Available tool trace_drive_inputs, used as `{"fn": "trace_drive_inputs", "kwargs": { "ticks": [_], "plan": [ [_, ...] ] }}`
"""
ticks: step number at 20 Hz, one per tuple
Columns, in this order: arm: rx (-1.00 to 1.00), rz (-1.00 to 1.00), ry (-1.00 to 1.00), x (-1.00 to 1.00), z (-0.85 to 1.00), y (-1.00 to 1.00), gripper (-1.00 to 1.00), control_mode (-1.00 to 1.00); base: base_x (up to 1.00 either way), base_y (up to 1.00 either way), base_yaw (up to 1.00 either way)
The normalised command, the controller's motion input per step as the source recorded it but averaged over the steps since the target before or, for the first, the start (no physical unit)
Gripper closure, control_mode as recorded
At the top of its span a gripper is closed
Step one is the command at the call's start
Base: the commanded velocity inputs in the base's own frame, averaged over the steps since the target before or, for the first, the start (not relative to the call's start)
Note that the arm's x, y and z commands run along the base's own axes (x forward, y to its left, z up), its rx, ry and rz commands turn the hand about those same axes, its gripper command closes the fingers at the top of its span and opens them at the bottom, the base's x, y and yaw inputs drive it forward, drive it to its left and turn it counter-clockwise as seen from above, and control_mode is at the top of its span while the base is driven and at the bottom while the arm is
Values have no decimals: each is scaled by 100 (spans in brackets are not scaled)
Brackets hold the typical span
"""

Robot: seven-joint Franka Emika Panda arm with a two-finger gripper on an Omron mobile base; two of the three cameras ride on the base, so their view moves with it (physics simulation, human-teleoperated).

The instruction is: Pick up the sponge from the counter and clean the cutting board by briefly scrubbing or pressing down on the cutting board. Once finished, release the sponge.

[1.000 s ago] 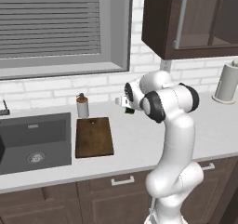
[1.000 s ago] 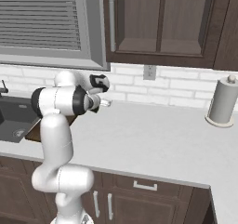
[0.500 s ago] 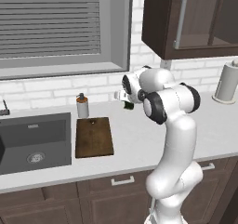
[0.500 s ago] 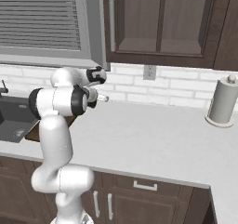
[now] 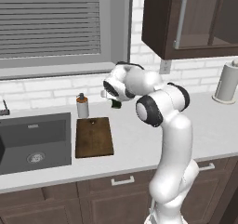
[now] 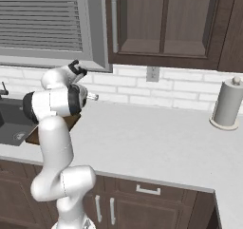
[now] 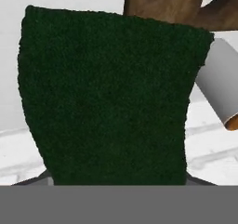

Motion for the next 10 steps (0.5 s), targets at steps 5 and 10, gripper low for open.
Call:
{"fn": "trace_drive_inputs", "kwargs": {
  "ticks": [5,10],
  "plan": [
    [0,0,15,-16,-49,82,100,-100,0,0,0],
    [2,0,20,-20,-66,38,100,-100,0,0,0]
  ]
}}
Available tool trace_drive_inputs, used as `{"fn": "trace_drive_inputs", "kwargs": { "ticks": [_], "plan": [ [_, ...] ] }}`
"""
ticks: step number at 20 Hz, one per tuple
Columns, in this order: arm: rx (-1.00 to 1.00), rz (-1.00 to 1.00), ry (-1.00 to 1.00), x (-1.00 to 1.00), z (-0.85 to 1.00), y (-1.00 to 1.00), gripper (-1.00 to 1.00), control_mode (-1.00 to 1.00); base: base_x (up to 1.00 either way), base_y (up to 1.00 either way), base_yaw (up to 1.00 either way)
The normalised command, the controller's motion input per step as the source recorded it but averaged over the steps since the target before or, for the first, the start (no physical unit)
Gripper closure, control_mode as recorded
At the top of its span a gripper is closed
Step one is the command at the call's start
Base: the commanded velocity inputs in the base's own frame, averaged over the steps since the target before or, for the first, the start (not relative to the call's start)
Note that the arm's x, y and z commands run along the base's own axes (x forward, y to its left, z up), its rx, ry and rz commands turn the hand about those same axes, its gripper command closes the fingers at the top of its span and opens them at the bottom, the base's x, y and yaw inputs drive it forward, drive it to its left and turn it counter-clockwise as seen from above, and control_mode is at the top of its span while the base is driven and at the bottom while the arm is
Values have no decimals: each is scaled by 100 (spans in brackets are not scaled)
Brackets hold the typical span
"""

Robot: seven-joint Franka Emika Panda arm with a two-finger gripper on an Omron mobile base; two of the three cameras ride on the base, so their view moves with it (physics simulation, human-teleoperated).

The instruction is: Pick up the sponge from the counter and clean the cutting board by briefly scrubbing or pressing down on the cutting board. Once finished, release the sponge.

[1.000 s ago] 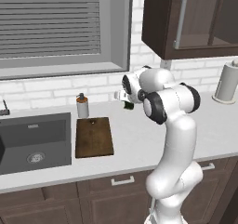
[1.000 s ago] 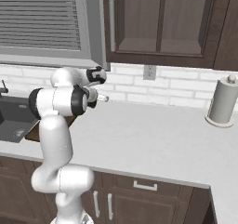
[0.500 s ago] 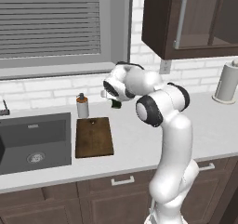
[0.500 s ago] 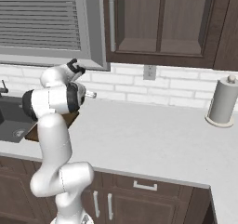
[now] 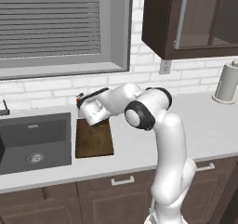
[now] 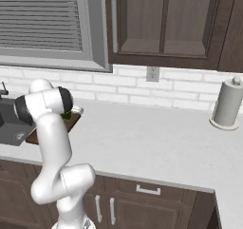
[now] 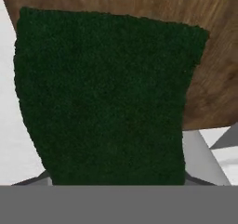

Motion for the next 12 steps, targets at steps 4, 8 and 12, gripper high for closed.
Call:
{"fn": "trace_drive_inputs", "kwargs": {
  "ticks": [4,8,12],
  "plan": [
    [6,0,5,-8,-55,25,100,-100,0,0,0],
    [6,0,0,-3,-45,5,100,-100,0,0,0],
    [7,0,-4,-61,-68,39,100,-100,0,0,0]
  ]
}}
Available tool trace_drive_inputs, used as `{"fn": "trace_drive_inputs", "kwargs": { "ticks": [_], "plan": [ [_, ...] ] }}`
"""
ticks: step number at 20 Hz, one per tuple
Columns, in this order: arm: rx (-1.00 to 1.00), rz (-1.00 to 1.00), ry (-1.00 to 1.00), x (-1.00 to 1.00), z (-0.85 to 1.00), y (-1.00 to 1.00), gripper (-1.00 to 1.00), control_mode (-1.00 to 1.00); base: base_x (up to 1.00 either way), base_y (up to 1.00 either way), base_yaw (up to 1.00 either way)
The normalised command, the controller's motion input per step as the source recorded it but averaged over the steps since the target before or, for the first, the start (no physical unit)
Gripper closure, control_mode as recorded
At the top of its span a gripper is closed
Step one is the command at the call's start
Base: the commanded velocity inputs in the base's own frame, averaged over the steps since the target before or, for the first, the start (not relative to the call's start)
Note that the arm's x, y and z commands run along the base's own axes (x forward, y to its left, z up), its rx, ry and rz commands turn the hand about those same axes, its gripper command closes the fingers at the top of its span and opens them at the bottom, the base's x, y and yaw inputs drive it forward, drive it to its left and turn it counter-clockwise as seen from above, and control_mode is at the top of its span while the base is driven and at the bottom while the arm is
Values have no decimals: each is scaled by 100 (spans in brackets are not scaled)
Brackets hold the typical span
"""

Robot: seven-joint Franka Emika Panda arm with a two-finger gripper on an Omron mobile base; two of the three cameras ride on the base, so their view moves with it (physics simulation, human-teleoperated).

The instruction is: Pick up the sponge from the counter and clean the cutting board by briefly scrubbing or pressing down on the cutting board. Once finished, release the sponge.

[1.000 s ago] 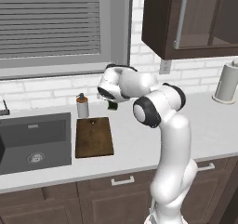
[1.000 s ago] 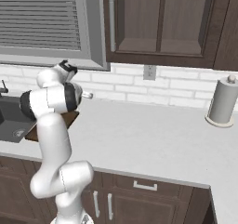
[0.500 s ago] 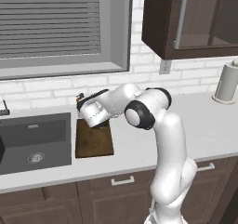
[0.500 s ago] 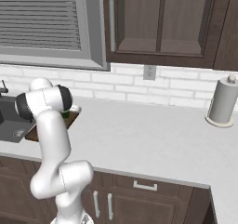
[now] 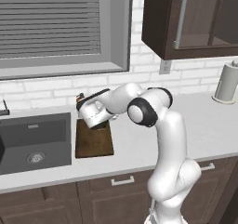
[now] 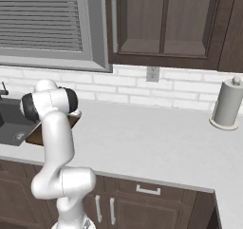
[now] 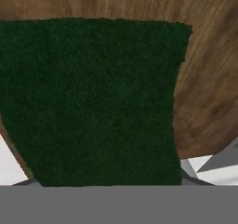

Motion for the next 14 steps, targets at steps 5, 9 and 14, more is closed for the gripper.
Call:
{"fn": "trace_drive_inputs", "kwargs": {
  "ticks": [5,9,14],
  "plan": [
    [1,0,3,-96,-84,38,100,-100,0,0,0],
    [0,0,15,-88,-99,27,100,-100,0,0,0],
    [0,0,20,-100,-100,4,100,-100,0,0,0]
  ]
}}
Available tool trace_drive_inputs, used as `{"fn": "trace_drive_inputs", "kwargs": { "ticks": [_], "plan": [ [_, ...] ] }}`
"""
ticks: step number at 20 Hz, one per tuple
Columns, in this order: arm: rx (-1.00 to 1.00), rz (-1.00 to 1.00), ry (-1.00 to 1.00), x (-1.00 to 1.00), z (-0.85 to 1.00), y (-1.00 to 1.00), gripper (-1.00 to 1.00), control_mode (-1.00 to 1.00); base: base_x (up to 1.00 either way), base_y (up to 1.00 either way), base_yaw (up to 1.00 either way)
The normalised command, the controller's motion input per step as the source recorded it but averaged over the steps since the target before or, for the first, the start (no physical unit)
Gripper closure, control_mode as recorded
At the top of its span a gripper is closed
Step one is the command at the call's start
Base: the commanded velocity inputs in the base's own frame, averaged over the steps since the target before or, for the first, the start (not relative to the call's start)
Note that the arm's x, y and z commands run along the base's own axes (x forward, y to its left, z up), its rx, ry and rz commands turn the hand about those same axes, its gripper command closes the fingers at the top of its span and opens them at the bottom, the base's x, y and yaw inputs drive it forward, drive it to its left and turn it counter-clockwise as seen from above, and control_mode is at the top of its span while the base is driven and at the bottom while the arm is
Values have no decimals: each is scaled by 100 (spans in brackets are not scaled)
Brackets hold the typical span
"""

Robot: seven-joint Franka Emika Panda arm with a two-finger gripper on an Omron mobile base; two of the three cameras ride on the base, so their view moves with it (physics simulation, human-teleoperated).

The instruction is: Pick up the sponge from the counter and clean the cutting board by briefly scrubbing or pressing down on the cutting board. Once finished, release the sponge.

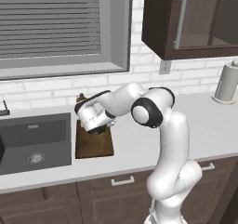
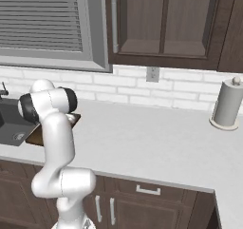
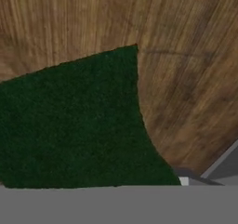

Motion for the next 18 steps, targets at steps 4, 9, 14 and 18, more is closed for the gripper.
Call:
{"fn": "trace_drive_inputs", "kwargs": {
  "ticks": [4,9,14,18],
  "plan": [
    [0,0,21,-100,-100,33,100,-100,0,0,0],
    [0,0,19,-100,-100,38,100,-100,0,0,0],
    [0,0,13,-100,-98,22,100,-100,0,0,0],
    [0,0,19,-100,-100,0,100,-100,0,0,0]
  ]
}}
